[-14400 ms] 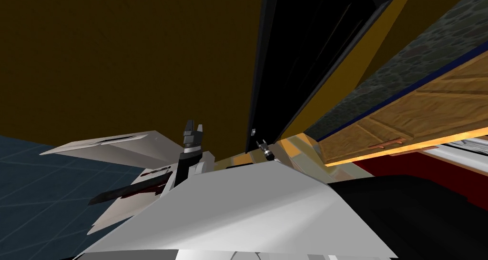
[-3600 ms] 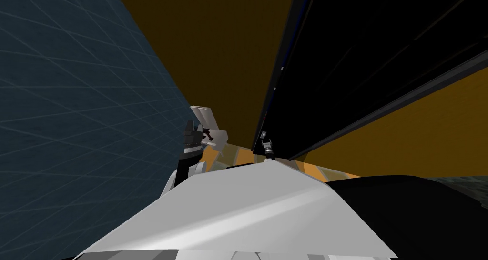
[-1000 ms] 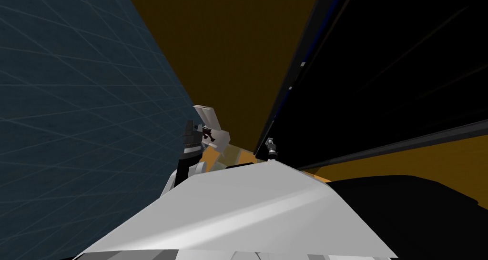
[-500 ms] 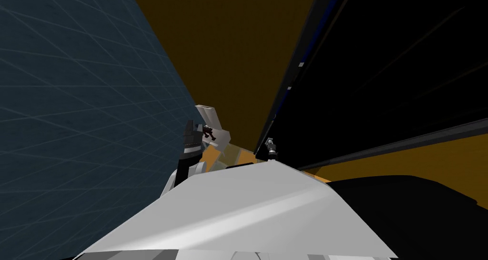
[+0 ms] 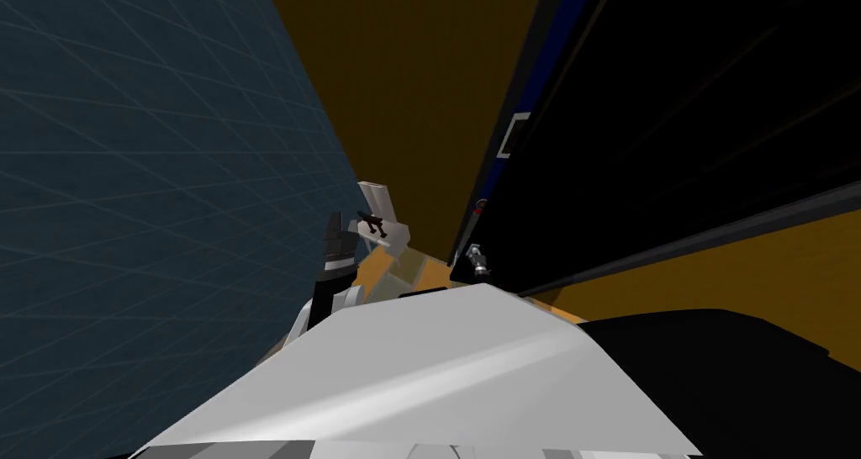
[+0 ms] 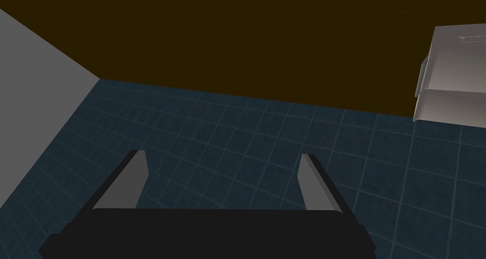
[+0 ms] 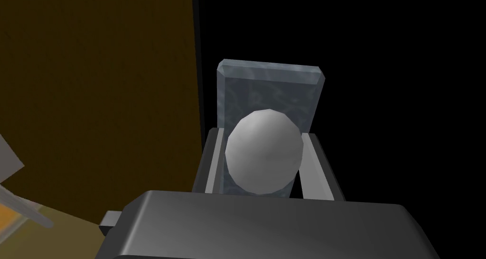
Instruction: Pull the door open
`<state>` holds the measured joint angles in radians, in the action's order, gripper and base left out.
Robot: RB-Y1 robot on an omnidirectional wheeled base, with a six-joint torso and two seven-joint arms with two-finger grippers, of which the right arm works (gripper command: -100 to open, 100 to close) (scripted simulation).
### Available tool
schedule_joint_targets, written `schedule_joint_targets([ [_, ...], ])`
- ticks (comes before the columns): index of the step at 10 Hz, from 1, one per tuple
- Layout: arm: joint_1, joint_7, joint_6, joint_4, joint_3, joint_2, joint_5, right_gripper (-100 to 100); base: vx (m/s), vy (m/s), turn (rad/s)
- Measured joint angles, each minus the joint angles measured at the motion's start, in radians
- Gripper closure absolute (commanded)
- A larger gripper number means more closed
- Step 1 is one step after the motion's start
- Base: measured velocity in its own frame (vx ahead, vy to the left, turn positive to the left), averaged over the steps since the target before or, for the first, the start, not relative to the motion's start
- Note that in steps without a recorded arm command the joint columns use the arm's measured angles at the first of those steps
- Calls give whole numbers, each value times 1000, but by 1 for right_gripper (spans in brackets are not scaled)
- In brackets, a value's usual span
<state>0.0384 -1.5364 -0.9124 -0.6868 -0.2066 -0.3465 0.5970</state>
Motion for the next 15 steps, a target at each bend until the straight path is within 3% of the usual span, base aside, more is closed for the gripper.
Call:
schedule_joint_targets([
  [5,25,-49,-5,-25,-49,-33,-20,100,-186,-5,74],
  [10,59,-124,-60,-32,-123,-86,-58,100,-252,-43,95],
  [13,79,-147,-74,-41,-149,-105,-69,100,-161,-30,97],
  [15,85,-173,-110,-27,-172,-124,-80,100,-218,-40,102],
])
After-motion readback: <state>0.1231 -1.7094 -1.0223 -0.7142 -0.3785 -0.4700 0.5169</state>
